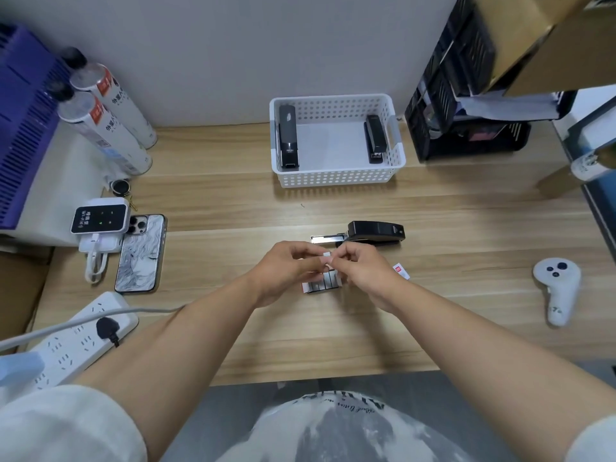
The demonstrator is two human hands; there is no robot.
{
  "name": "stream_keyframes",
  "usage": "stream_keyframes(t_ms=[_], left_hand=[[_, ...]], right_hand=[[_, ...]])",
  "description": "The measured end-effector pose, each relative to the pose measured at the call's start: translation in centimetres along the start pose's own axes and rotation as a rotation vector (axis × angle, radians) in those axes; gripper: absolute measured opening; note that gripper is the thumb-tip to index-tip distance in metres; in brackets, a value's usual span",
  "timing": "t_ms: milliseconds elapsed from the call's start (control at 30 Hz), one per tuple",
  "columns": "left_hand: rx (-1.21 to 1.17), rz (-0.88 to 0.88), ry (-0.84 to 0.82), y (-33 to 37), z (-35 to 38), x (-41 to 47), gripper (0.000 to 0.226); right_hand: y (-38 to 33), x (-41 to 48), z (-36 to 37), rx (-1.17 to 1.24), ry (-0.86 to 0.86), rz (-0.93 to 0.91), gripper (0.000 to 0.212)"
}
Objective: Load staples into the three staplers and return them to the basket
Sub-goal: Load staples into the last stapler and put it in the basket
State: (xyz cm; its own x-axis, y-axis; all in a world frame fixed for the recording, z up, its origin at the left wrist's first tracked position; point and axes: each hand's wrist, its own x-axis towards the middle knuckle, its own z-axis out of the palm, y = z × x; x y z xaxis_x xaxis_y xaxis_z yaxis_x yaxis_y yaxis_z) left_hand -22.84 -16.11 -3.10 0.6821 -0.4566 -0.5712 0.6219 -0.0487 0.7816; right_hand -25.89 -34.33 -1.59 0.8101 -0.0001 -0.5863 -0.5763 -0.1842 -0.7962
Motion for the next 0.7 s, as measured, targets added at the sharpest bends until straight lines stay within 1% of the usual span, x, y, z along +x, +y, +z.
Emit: stream_keyframes(t_ms=[133,233,267,333,400,467,533,633,700], left_hand=[[-0.056,-0.015,0.023,-0.4,-0.1,-0.1,0.013],[-0.115,-0.069,0.016,-0.5,-0.1,-0.1,0.01],[-0.124,-0.093,0.016,-0.5,-0.1,-0.1,0.01],[-0.113,-0.135,0.012,-0.3,-0.1,-0.2,0.012],[-0.096,-0.172,0.011,-0.1,0.0,-0.2,0.013],[-0.084,-0.196,0.019,0.1,0.0,-0.2,0.018],[-0.069,-0.202,0.028,0.4,0.1,-0.2,0.022],[-0.075,-0.197,0.034,0.7,0.1,-0.1,0.022],[-0.077,-0.2,0.038,0.8,0.0,-0.2,0.022]], right_hand=[[0.6,-0.1,0.1,-0.036,-0.017,-0.026,0.013],[1.0,0.0,0.3,-0.146,0.039,-0.079,0.012],[1.1,0.1,0.4,-0.195,0.068,-0.118,0.01],[1.1,0.1,0.3,-0.305,0.095,-0.233,0.016],[0.9,0.0,0.1,-0.433,0.083,-0.366,0.018],[0.5,-0.1,0.1,-0.525,0.066,-0.445,0.014],[0.1,0.0,0.4,-0.503,0.073,-0.402,0.013],[-0.6,0.3,0.5,-0.397,0.07,-0.247,0.013],[-0.9,0.5,0.4,-0.405,0.059,-0.209,0.012]])
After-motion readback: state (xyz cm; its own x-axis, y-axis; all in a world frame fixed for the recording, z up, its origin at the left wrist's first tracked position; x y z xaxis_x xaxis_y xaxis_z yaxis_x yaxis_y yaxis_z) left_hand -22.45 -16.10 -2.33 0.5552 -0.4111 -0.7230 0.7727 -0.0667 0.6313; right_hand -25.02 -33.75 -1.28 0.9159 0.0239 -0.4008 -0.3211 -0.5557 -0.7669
